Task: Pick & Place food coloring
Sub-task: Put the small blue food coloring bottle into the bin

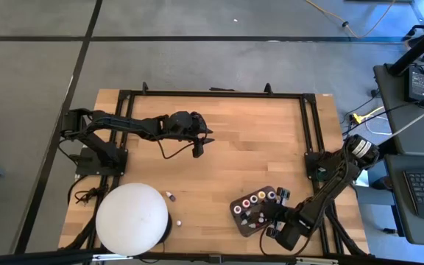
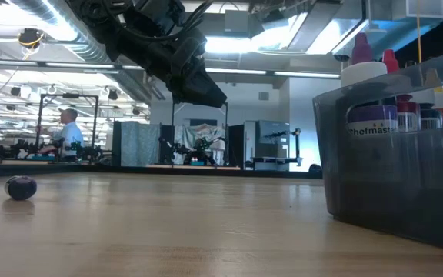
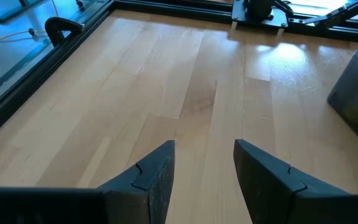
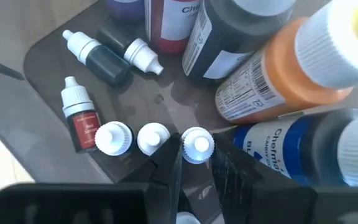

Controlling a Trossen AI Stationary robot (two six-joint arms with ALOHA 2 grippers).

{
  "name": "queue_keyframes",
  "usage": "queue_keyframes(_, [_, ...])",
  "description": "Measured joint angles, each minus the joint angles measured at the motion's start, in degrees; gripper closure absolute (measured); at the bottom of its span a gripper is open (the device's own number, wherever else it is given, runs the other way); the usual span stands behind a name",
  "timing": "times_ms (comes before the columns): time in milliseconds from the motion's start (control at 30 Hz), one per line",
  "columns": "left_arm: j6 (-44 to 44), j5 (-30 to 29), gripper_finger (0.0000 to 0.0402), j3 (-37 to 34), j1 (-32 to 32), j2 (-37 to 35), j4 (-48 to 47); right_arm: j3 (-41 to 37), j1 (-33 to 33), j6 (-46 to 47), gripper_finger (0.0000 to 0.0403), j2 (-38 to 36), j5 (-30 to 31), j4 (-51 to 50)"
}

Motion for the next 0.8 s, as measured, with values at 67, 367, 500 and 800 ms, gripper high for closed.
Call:
queue_keyframes(67, [0.0, 0.0, 0.024, 0.0, 0.0, 0.0, 0.0, 0.0, 0.0, -0.1, 0.032, 0.0, -0.1, 0.0])
queue_keyframes(367, [0.0, 0.0, 0.024, 0.0, 0.0, 0.0, 0.0, 0.0, 0.0, -0.3, 0.0319, 0.0, -0.6, -0.3])
queue_keyframes(500, [0.0, 0.0, 0.0242, 0.0, 0.0, 0.0, 0.0, 0.0, 0.0, -0.5, 0.0319, 0.0, -0.9, -0.7])
queue_keyframes(800, [0.0, 0.0, 0.0237, 0.0, 0.0, 0.0, 0.0, 0.0, 0.0, -0.7, 0.0319, 0.0, -1.6, -0.9])
